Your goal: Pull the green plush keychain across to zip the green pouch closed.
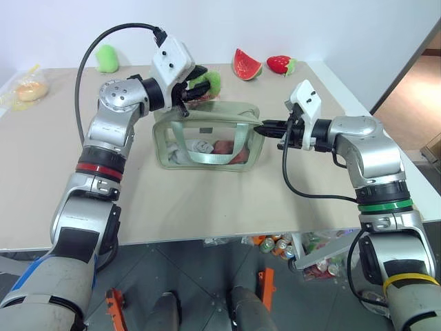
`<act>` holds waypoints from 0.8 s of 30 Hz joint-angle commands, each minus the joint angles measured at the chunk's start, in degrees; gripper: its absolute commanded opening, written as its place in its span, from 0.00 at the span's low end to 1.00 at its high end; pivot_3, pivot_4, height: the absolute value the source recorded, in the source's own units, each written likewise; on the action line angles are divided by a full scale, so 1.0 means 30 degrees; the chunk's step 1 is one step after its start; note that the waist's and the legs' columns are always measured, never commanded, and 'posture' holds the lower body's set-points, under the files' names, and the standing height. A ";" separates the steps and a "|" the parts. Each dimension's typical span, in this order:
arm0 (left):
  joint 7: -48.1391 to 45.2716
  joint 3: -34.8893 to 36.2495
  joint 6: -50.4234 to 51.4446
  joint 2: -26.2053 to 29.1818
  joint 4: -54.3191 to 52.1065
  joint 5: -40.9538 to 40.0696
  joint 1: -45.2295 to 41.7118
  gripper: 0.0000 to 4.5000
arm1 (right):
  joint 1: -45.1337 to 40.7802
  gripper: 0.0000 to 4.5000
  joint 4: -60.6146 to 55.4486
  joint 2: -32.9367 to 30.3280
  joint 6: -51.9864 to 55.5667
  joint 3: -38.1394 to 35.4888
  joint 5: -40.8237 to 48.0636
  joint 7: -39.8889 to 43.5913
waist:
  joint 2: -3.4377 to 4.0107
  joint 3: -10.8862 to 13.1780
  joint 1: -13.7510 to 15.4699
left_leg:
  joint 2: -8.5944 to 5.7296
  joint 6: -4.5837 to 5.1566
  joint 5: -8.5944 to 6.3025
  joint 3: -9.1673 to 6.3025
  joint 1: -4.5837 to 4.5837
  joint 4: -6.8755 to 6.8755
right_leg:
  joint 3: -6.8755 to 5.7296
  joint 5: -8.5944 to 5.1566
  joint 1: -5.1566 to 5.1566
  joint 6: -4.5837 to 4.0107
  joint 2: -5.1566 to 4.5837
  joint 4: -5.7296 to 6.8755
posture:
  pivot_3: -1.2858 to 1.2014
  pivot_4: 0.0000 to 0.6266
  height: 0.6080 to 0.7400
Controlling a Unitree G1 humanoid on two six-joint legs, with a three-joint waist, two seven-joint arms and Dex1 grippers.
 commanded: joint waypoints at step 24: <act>-0.1988 0.0517 0.3999 0.1713 -0.2096 -0.0894 0.0600 0.84 | -0.0688 0.00 0.0009 0.0381 -0.0326 -0.0147 0.0247 -0.0086 | 0.0001 0.0000 -0.0023 | 0.0005 0.0004 0.0002 -0.0001 0.0003 0.0006 | -0.0002 0.0002 0.0001 0.0000 0.0005 0.0003 | 0.52 0.24 1.00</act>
